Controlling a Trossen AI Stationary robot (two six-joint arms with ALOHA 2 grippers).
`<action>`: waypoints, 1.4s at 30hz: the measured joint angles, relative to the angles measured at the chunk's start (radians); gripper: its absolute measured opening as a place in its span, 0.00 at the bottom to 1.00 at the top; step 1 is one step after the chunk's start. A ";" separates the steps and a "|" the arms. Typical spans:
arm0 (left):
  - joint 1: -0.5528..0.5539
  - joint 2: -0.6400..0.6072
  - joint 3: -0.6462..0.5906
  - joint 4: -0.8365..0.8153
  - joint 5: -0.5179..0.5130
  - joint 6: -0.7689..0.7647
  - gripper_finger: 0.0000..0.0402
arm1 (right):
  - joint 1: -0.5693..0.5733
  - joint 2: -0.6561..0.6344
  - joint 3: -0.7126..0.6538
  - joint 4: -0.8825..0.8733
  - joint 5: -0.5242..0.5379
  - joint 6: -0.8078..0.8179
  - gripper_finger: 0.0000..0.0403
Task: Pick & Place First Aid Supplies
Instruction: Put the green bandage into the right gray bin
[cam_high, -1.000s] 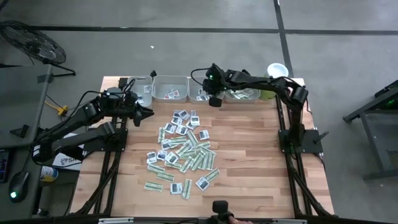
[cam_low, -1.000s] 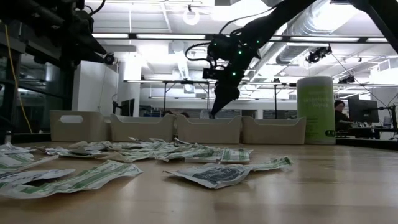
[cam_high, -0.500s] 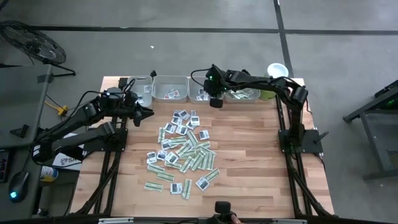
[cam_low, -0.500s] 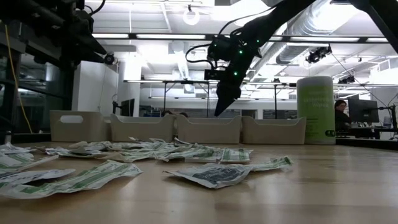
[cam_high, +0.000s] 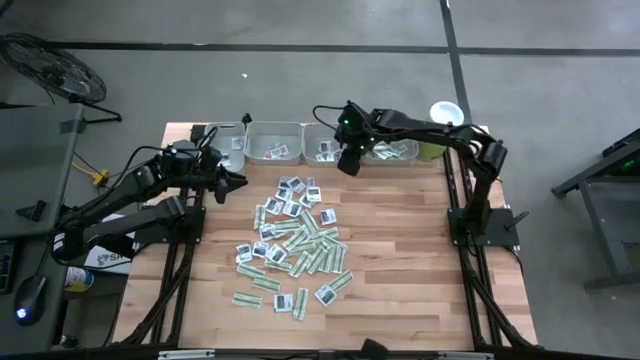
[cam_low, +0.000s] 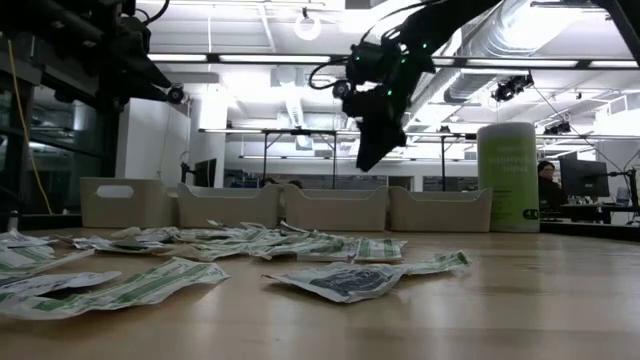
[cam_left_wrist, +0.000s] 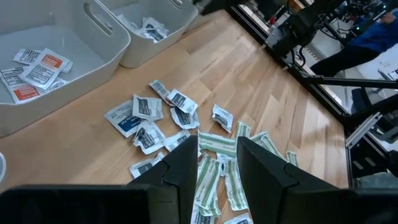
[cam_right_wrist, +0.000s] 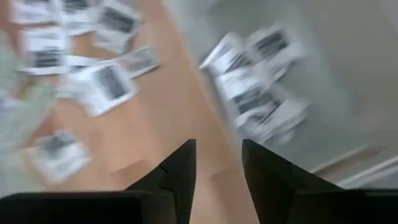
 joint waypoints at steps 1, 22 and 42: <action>0.000 0.000 0.000 0.000 0.000 0.000 0.28 | 0.001 -0.009 0.000 -0.027 -0.037 0.043 0.31; 0.000 0.000 0.000 -0.009 0.083 0.113 0.28 | 0.397 -0.035 -0.187 -0.122 -0.148 0.632 0.31; 0.000 0.000 0.000 -0.009 0.196 0.180 0.28 | 0.728 -0.036 -0.379 0.288 -0.113 1.129 0.31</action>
